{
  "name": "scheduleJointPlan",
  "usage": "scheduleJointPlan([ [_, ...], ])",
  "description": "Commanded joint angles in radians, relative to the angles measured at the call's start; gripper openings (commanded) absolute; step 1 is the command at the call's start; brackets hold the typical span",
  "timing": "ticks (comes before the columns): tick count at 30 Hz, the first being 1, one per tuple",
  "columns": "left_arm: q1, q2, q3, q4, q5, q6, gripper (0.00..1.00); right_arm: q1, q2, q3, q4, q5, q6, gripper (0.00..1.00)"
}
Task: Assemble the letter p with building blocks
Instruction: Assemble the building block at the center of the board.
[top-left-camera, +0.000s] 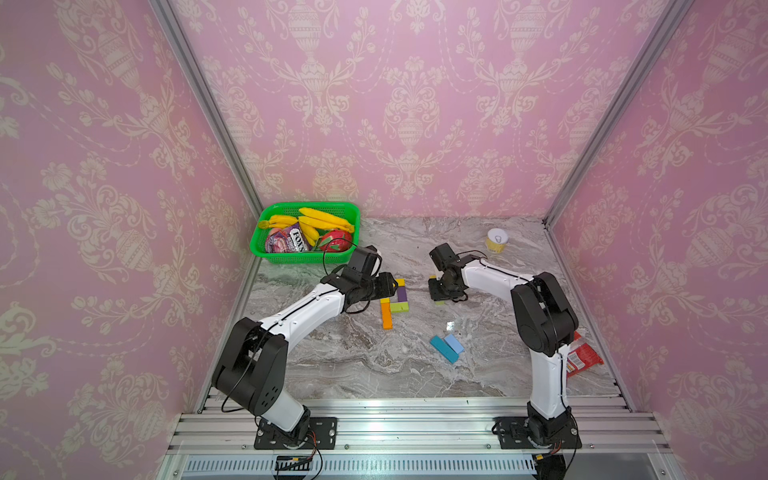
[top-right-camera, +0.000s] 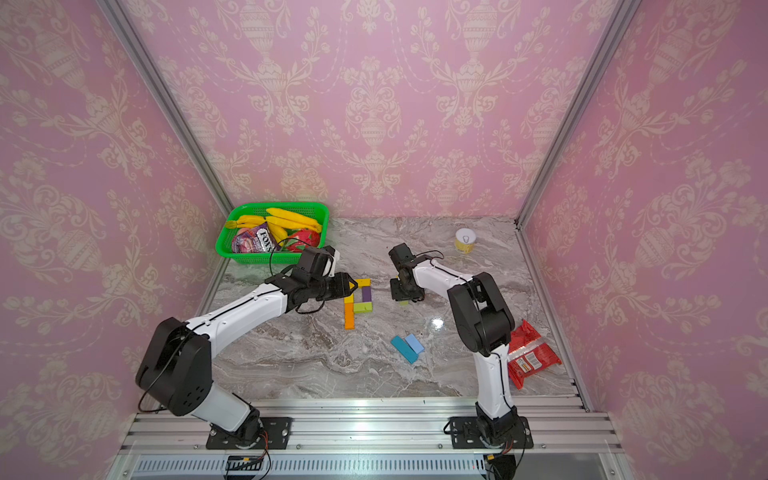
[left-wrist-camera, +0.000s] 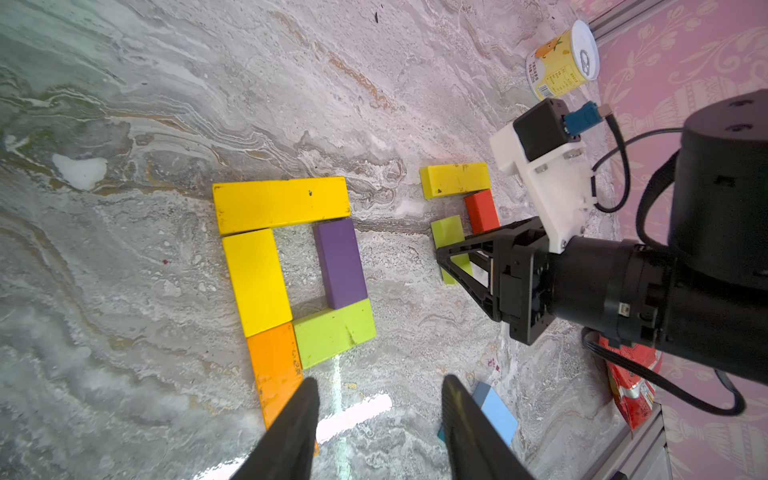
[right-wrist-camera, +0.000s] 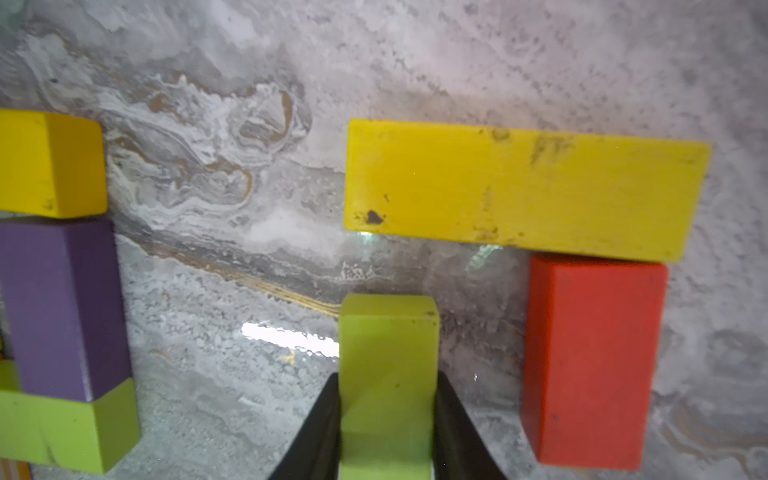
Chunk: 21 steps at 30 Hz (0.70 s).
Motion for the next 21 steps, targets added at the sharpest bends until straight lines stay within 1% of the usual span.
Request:
scheduleJointPlan([
  [1, 0.009, 0.018, 0.0, -0.009, -0.007, 0.015, 0.51, 0.006, 0.035, 0.029, -0.031, 0.031, 0.031, 0.34],
  [15, 0.012, 0.027, 0.005, -0.014, -0.008, 0.019, 0.51, 0.004, 0.075, 0.08, -0.058, 0.042, 0.037, 0.37],
  [20, 0.014, 0.032, 0.009, -0.014, -0.004, 0.018, 0.51, 0.004, 0.073, 0.074, -0.053, 0.044, 0.04, 0.44],
  [21, 0.013, 0.033, 0.01, -0.014, -0.001, 0.017, 0.51, 0.004, 0.072, 0.074, -0.052, 0.045, 0.042, 0.47],
])
